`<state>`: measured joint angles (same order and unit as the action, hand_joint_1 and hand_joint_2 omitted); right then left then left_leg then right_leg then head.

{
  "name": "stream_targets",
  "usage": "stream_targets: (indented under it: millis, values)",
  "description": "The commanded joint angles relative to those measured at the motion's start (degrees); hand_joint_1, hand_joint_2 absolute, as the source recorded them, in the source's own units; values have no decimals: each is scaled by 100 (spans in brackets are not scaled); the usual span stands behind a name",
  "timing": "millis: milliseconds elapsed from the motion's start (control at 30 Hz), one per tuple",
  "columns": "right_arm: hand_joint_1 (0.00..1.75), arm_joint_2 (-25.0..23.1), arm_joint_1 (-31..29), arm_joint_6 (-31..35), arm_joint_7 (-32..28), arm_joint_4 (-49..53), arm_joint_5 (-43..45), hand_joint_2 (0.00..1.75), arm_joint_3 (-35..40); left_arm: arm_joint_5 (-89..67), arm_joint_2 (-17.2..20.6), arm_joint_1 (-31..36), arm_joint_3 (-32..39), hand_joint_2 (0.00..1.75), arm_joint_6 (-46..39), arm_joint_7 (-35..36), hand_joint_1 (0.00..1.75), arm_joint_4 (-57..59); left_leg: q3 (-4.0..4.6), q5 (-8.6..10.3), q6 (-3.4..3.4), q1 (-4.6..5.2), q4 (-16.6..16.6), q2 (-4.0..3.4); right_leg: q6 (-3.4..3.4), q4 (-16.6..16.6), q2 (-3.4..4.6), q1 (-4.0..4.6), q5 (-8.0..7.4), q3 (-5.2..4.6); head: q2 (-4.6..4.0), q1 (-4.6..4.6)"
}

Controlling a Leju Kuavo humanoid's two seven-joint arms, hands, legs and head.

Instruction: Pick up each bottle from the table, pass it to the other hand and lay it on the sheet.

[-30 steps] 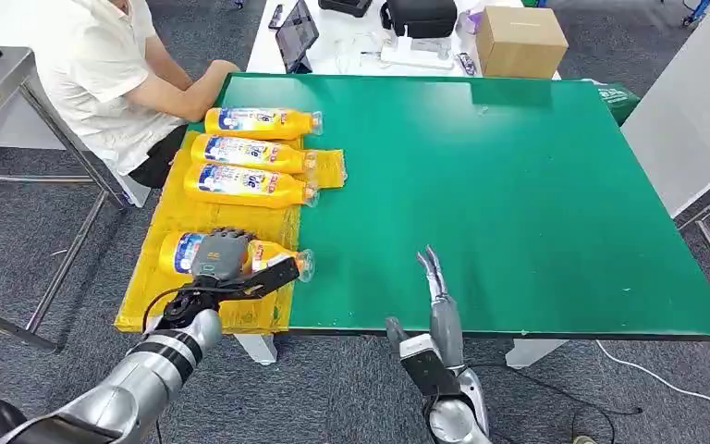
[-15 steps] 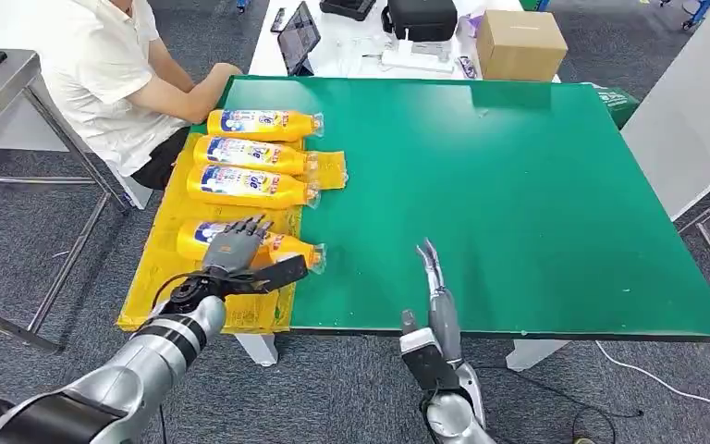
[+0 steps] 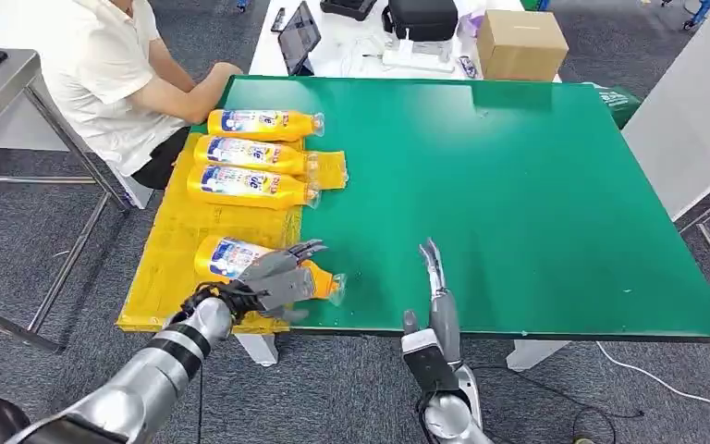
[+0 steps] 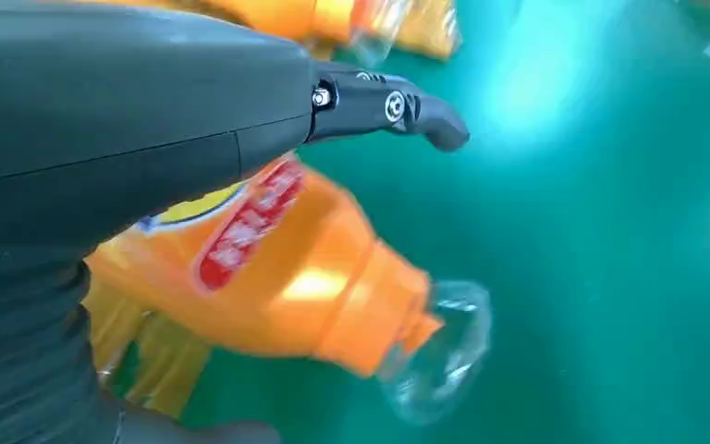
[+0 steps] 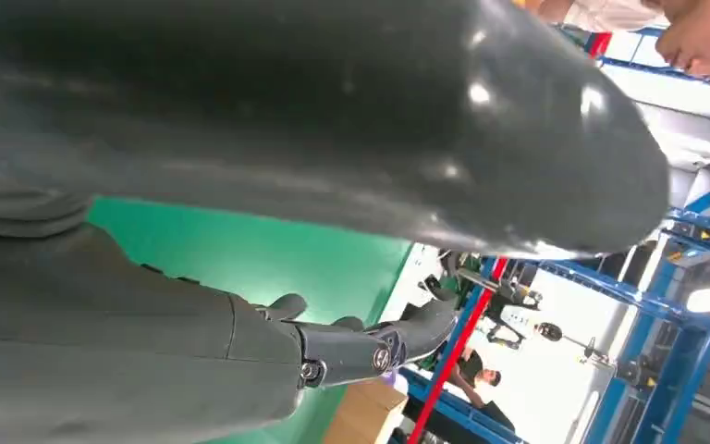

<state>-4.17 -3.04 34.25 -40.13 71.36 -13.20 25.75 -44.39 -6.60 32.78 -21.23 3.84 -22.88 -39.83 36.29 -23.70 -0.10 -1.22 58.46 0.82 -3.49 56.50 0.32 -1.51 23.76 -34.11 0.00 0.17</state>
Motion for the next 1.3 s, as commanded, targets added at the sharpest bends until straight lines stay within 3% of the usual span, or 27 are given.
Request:
stream_targets:
  millis: [33,233,400,600,733,967,1033,1133,1167,1300]
  values:
    - [0,229,13,55,13,31,3,0,92,-118,274,-618,-989,175,-841,140,0,-1785,-28,-23,14,-3,0,-18,24,-8,3,10,15,29,0,0]
    - [0,229,13,55,13,31,3,0,92,-118,274,-618,-989,175,-841,140,0,-1785,-3,-11,7,-1,-2,-14,18,-3,5,5,6,1,0,0]
    - [0,199,41,94,13,59,-83,0,113,-387,310,-1097,-1347,175,-2506,143,0,-2685,-8,-13,9,-1,-4,-18,19,-7,8,6,6,4,0,0]
    - [0,217,240,575,13,385,77,0,64,1961,-245,-1771,-924,175,-2947,-315,0,-2962,-7,-16,11,3,-5,-9,12,-9,-1,1,12,7,0,0]
    - [0,64,446,119,13,914,892,0,-227,3439,-386,-1915,-789,175,-2271,-337,0,-2893,8,-13,9,2,-1,-8,-1,-4,0,0,16,-6,0,2]
    - [0,64,446,119,13,914,892,0,-227,3439,-386,-1915,-789,175,-2271,-337,0,-2893,16,-10,9,1,-2,-6,-5,-5,0,0,11,-16,0,0]
    - [0,-213,631,-184,13,1259,1127,0,-690,4474,-473,-2050,-693,175,-1792,-99,0,-2996,-16,-23,15,-2,-4,-17,12,-10,2,8,20,15,0,0]
    - [0,-119,696,540,13,1666,611,0,-486,5458,-444,-2211,-791,175,-1572,-31,0,-3134,11,-15,11,4,0,-7,-1,-2,-1,-1,17,-11,0,2]
    - [0,-177,721,575,13,1792,470,175,-572,5538,-441,-2223,-798,175,-1576,-54,0,-3154,0,-21,13,1,0,-14,4,-4,3,3,20,-1,0,2]
    - [0,-92,671,575,13,1452,704,175,-301,5588,-350,-2262,-881,175,-1987,-271,0,-3294,-5,-22,13,-2,-2,-11,6,-8,0,7,21,6,0,0]
